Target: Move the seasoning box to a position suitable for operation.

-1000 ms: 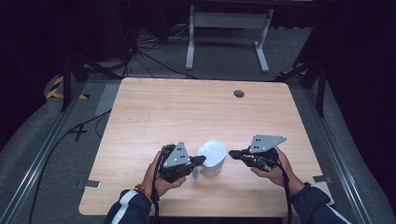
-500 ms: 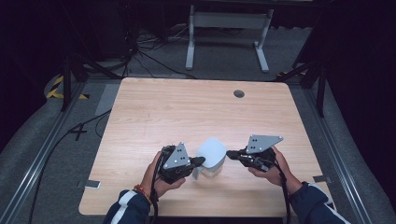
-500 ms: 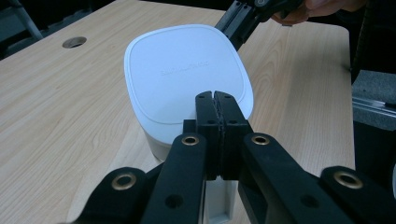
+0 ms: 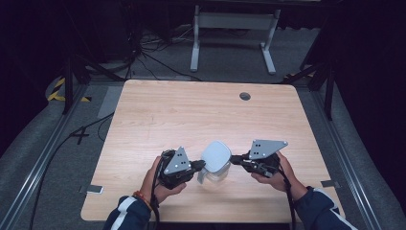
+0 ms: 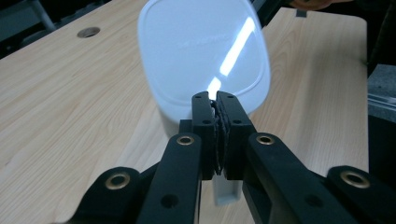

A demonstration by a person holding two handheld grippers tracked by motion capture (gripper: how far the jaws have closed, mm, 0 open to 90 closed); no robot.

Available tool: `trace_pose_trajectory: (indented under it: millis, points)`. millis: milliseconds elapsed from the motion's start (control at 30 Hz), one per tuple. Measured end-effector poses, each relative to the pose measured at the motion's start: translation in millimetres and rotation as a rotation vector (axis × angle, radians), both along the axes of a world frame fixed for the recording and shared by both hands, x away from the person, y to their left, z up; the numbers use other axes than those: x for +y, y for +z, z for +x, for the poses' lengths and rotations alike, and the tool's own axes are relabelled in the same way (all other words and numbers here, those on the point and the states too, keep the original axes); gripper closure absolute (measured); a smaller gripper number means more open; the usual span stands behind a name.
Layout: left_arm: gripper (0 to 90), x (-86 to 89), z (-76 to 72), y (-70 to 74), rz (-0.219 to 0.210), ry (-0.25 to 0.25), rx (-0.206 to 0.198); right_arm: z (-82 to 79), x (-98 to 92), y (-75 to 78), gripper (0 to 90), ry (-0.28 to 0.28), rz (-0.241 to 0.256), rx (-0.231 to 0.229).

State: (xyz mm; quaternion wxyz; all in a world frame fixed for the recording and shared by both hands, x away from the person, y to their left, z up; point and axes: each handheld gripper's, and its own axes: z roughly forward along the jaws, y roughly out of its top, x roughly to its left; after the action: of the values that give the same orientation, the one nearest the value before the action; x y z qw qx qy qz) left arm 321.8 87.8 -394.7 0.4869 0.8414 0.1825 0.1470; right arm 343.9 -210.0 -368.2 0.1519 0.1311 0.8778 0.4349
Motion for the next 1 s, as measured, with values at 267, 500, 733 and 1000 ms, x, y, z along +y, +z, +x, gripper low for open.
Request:
trace_pose_trajectory:
  millis: [267,500,733,1000]
  points:
    - [78.0,57.1,12.4,-31.3,0.111,0.172,0.054,-1.0,6.6,2.6,89.9,0.017,0.002,0.0]
    - [55.3,99.2,26.2,-52.9,0.19,0.332,0.094,0.5,8.5,1.9,89.9,0.022,0.004,0.006]
    - [49.6,120.2,31.7,-65.3,0.148,0.383,0.154,-1.7,10.9,5.3,89.8,0.047,0.015,0.004]
    - [43.5,125.7,30.9,-74.8,0.146,0.42,0.174,-6.9,14.7,9.5,89.8,0.063,0.025,-0.016]
